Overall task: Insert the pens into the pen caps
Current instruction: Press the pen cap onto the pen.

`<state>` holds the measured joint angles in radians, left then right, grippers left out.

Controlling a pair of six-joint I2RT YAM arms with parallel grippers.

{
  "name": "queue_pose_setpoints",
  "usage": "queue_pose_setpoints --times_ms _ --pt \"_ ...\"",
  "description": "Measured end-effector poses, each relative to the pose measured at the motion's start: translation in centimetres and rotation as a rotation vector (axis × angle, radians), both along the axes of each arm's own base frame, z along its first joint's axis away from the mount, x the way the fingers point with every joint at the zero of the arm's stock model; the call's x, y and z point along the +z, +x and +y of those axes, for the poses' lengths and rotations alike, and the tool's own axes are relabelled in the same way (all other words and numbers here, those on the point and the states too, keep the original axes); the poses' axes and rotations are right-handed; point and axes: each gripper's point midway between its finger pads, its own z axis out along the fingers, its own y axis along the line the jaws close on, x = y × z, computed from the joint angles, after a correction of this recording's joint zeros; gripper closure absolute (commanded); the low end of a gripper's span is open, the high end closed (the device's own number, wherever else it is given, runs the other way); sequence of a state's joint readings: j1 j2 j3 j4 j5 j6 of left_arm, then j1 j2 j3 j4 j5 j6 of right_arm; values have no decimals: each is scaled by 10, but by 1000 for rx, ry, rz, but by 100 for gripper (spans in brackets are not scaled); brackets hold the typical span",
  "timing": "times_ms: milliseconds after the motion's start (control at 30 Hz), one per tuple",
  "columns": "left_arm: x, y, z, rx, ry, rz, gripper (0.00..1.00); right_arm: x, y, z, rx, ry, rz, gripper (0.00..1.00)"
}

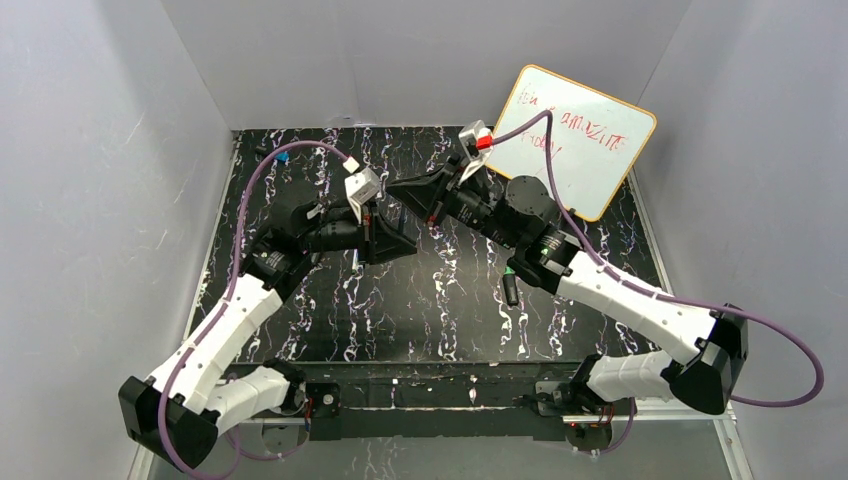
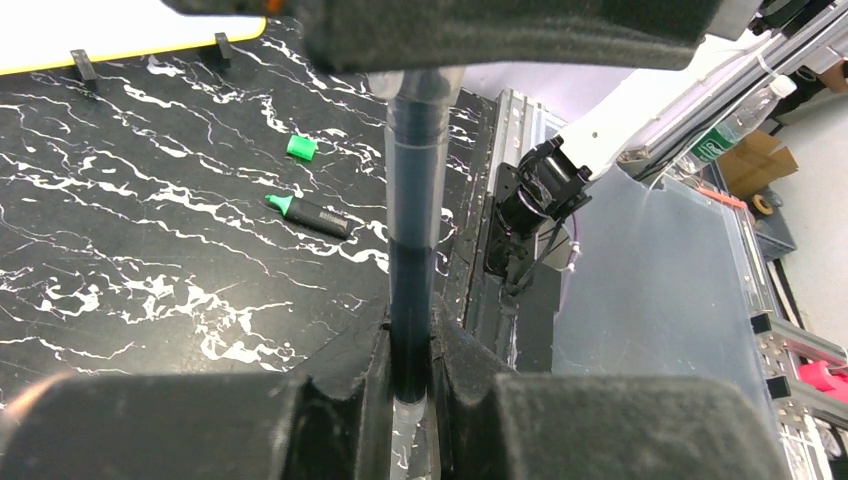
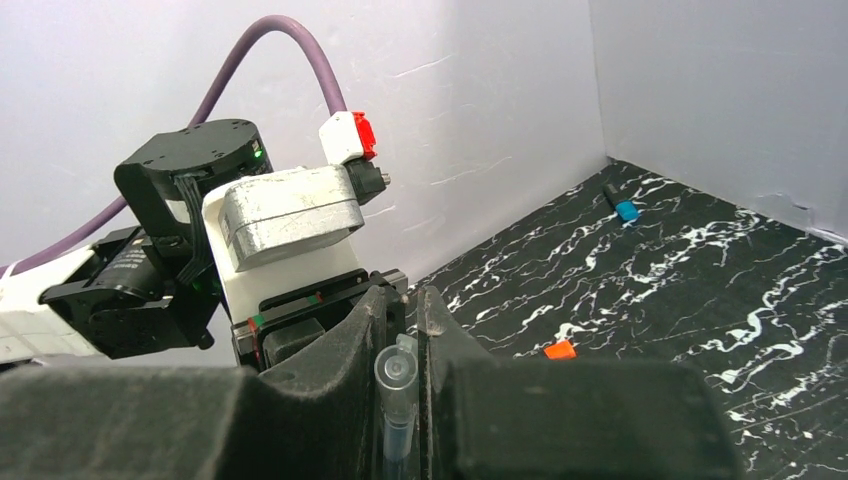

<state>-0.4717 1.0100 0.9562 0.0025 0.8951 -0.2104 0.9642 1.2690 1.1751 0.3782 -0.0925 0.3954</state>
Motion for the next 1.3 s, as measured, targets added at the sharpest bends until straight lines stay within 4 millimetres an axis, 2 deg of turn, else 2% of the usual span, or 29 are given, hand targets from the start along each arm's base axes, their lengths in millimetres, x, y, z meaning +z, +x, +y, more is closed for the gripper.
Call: queue_pose_setpoints --times_ms 333,633,967,1300 --pt "0 1 -5 -36 20 44 100 -4 6 -14 -71 -28 -12 99" --pt "-4 2 -6 -37 27 69 100 -11 9 -18 -126 -57 -14 99" --pt "0 0 -5 -50 46 76 100 -7 6 -15 -134 -64 -48 99" --pt "-12 -8 7 -45 127 34 100 -17 -11 1 -3 -97 -48 99"
